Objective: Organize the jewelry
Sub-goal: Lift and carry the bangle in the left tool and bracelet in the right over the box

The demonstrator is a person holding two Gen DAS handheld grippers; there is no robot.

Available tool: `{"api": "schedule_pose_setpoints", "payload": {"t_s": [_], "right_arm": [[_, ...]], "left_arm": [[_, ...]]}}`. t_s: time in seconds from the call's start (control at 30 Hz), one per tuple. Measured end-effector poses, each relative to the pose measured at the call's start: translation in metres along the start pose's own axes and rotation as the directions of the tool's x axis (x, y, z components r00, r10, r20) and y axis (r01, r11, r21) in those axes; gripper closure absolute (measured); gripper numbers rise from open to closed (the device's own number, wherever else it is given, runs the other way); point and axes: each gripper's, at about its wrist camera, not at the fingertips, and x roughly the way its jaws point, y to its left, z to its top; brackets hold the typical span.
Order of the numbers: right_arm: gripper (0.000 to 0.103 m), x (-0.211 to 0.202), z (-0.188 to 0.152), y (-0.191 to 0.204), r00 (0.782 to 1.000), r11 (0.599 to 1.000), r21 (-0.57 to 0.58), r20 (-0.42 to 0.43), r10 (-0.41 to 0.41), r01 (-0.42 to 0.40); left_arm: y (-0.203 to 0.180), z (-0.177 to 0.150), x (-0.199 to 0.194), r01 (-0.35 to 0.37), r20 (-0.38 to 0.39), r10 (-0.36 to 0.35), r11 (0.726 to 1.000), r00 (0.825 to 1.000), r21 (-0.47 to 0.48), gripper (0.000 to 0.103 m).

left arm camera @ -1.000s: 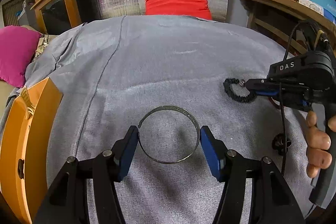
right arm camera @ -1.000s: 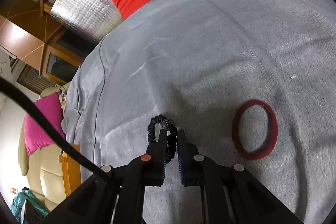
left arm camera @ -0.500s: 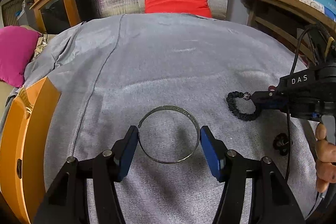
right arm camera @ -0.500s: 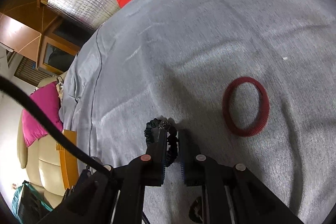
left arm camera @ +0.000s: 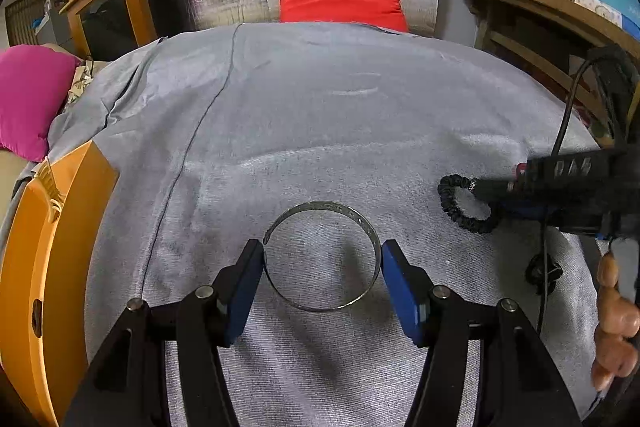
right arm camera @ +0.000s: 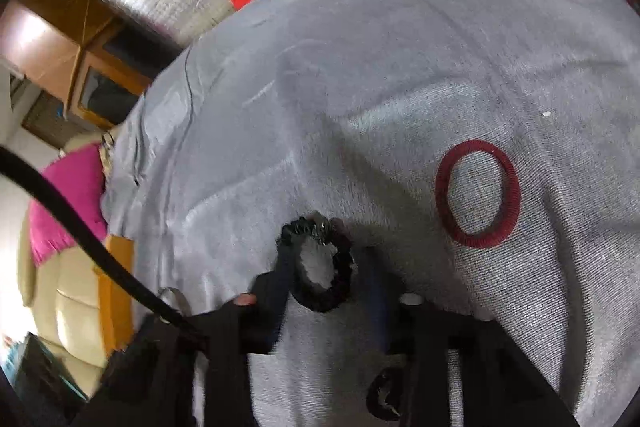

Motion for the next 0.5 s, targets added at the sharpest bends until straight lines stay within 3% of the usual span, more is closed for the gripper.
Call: {"api": "schedule_pose_setpoints", "payload": {"t_s": [0.13, 0.27, 0.5], "right_arm": [[0.092, 0.005, -0.007, 0.011, 0.996, 0.991, -0.096, 0.017, -0.090, 0.091], [0.094, 0.004, -0.009, 0.015, 0.992, 0.984, -0.129, 0.036, -0.117, 0.121], [0.094, -0.005, -0.014, 0.016, 0.994, 0.986, -0.133, 0.042, -0.100, 0.105]], "left_arm": [[-0.002, 0.000, -0.001, 0.000, 0.003, 0.000, 1.000, 1.000, 0.000, 0.041], [-0.002, -0.001, -0.002, -0.001, 0.002, 0.001, 1.000, 1.000, 0.000, 0.041], [-0.001, 0.000, -0.001, -0.006, -0.002, 0.006, 1.000, 1.000, -0.003, 0.041]]}}
